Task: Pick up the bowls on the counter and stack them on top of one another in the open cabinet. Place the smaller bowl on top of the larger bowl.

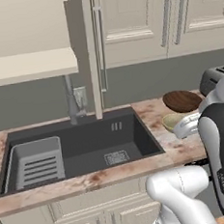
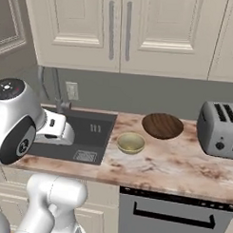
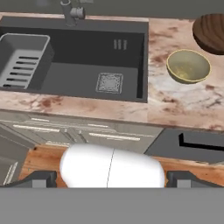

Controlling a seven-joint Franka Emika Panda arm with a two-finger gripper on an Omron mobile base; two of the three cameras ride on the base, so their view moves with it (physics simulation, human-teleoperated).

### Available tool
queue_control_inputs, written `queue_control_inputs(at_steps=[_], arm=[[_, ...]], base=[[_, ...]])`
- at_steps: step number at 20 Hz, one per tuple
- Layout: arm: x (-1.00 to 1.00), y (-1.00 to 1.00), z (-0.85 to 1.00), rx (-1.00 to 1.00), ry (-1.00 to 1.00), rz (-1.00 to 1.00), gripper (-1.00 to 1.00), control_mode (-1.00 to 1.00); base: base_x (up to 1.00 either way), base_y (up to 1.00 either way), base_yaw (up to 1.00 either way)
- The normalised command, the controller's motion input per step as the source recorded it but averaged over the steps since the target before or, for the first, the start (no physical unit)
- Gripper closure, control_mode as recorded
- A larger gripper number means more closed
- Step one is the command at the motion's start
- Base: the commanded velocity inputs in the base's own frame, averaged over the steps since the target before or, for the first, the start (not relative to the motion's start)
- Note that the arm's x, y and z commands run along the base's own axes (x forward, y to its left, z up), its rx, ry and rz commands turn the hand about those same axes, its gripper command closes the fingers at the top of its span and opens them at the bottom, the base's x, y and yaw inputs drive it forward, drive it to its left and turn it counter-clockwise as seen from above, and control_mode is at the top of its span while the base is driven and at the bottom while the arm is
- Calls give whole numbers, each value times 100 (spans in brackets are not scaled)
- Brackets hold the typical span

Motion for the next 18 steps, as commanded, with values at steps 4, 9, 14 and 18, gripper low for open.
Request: queue_control_inputs(at_steps=[4,9,14,18], arm=[[0,0,0,0,0,0,-100,100],[0,0,0,0,0,0,-100,100],[0,0,0,0,0,0,-100,100],[0,0,0,0,0,0,-100,100]], base=[[20,-68,0],[19,-66,0],[12,-59,0],[0,-28,1]])
